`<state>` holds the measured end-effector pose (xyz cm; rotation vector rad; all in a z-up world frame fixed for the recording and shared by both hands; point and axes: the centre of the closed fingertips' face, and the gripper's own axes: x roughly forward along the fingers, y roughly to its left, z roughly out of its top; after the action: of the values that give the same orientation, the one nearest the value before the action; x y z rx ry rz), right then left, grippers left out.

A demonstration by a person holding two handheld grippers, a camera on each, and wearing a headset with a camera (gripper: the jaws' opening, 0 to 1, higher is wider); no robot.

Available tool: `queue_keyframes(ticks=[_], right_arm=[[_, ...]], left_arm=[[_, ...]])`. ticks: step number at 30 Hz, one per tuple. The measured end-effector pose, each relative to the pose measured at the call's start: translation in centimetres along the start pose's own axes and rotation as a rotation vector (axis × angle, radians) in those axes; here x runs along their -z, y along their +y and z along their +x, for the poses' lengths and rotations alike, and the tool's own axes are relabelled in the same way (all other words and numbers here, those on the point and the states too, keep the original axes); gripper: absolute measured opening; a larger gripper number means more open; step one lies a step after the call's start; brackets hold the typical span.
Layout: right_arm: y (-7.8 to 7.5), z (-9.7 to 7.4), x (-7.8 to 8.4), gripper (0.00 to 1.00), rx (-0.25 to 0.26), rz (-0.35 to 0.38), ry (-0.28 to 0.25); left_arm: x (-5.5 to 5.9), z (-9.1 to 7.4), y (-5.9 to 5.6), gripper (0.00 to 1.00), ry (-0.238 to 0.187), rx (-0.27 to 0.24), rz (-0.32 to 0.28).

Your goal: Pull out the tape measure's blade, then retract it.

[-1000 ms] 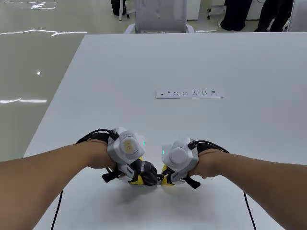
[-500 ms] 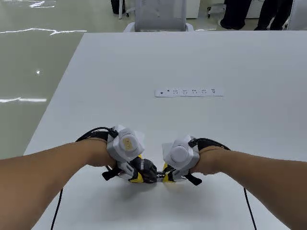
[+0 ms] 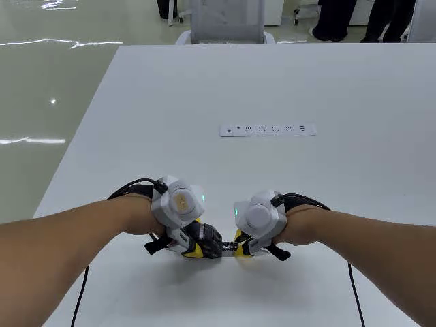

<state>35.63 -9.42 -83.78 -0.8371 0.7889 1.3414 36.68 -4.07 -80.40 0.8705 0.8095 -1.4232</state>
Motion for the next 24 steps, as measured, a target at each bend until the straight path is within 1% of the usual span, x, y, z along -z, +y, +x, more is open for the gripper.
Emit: queue_keyframes(ticks=[24], right_arm=[[0.1, -0.8, 1.2, 0.13, 0.002, 0.007, 0.012]], left_arm=[[0.0, 0.0, 0.0, 0.32, -0.004, -0.003, -0.005]])
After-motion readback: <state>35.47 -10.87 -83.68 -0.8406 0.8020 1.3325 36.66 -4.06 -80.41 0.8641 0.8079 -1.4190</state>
